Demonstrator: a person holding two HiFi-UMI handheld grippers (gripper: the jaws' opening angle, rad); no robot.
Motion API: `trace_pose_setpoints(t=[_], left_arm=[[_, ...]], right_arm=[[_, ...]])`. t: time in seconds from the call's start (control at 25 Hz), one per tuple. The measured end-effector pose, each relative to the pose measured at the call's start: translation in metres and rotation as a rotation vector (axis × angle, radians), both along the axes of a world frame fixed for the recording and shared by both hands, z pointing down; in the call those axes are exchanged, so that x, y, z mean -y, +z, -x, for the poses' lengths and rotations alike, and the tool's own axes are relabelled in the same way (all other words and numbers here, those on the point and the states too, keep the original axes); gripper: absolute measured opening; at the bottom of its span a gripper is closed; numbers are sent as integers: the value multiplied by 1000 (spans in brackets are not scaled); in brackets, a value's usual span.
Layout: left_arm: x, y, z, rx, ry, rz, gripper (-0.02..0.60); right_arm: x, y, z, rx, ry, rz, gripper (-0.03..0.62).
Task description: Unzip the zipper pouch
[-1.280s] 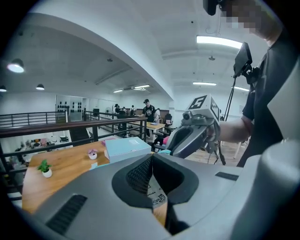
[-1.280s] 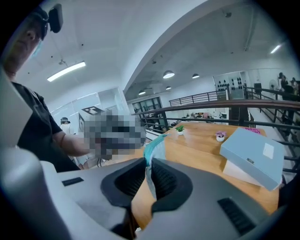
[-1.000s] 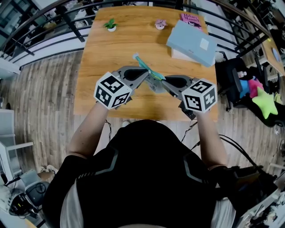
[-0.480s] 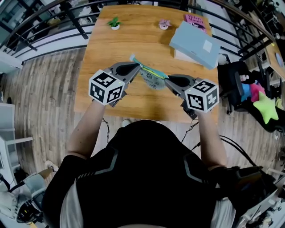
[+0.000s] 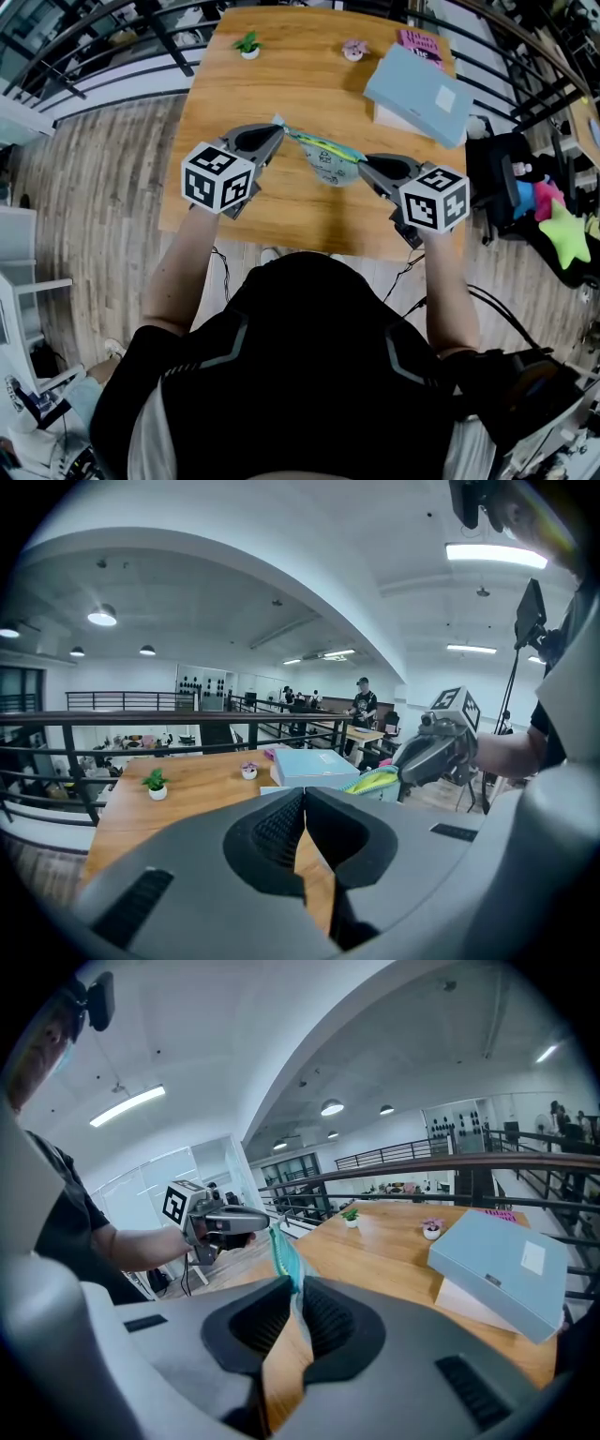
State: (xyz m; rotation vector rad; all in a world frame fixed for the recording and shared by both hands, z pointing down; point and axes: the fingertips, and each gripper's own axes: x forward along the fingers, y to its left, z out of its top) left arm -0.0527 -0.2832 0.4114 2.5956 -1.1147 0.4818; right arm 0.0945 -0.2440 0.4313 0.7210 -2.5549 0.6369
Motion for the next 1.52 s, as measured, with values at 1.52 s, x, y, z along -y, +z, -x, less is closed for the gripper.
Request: trace_pose_setpoints(t=[1.52], left_arm=[[100, 81, -19, 72, -225, 25, 31]], right_arm=[[156, 115, -19, -76, -78, -37, 52]])
